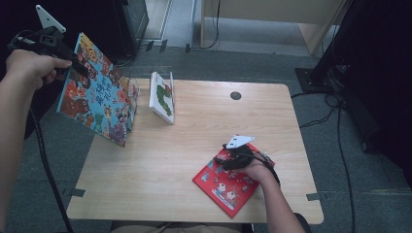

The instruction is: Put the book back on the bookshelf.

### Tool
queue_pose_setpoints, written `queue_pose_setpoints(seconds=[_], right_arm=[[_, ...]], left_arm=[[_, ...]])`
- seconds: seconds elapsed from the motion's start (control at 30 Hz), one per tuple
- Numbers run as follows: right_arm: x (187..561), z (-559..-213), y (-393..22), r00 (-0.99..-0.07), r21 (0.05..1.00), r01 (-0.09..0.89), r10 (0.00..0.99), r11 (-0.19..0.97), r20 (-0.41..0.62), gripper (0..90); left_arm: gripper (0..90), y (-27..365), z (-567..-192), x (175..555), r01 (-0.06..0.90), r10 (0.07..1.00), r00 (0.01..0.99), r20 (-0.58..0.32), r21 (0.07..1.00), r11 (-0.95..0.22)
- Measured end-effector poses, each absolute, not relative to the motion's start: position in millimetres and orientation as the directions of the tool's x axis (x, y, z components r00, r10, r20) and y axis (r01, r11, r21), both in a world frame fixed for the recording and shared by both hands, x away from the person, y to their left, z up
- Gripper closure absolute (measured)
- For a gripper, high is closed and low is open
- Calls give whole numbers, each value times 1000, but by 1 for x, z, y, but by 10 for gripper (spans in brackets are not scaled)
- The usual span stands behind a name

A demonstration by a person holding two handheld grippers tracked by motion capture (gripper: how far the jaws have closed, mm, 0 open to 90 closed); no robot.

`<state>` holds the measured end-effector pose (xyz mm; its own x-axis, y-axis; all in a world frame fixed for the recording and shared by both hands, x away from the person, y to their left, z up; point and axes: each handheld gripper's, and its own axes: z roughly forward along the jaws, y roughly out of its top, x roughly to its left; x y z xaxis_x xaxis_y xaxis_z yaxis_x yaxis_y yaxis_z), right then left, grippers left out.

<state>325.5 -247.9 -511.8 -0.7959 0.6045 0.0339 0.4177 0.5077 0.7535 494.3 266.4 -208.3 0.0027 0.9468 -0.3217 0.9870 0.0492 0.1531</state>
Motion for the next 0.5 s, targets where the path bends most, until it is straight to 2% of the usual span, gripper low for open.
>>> queue_pose_setpoints(seconds=[0.5], right_arm=[[317, -511, -245, -769, 763, 409, 639, 501, -7, 351]], left_arm=[[806, 269, -244, 539, 988, 944, 5, -330, 146, 46]])
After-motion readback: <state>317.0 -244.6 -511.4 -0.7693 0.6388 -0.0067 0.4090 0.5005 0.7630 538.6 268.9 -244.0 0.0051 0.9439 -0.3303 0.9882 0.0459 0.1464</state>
